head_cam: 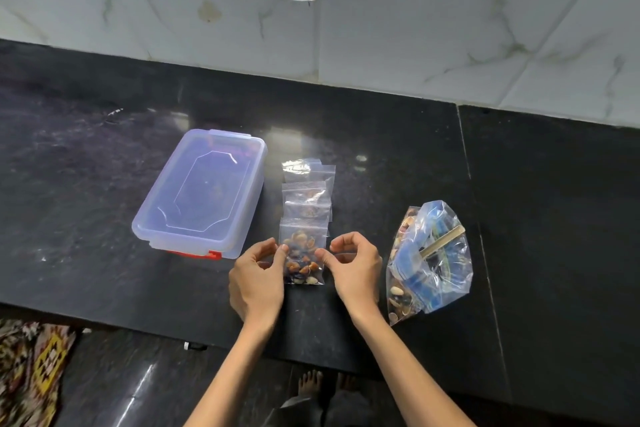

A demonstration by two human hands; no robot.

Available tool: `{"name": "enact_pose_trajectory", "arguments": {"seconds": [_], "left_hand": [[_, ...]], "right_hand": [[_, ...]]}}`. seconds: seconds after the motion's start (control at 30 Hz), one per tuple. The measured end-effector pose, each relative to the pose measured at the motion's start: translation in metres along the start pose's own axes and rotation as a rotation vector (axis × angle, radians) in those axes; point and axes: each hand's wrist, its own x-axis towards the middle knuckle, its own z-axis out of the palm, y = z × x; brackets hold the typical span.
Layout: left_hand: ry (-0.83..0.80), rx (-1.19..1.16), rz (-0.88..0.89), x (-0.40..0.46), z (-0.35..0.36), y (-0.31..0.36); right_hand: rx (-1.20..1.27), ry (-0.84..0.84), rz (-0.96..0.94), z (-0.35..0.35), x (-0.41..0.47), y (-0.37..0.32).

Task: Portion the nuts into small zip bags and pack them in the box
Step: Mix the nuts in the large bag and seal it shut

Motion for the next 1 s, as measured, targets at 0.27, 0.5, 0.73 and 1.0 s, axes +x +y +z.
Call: {"name": "enact_pose_trajectory", "arguments": {"seconds": [0.27,0.5,0.73,1.0], "left_hand": [[-0.023,-0.139,0.178,-0.034,0.004,0.044],[-0.203,-0.275,0.322,-0.065,0.033,0.084],[-0.279,-0.304,0.328,-0.074,0.051,0.087],[-0.378,-0.3,0.226,-0.064,0.068,0.078]], "right_hand": [[0.163,0.077,-0.107,-0.044,-0.012,-0.03],[0.275,0.259,-0.128,-0.107,-0.007,-0.037],[0.229,0.368,-0.078,-0.145,0.001,-0.012],[-0.021,0.294,0.018,-0.163,0.024,0.017]]}}
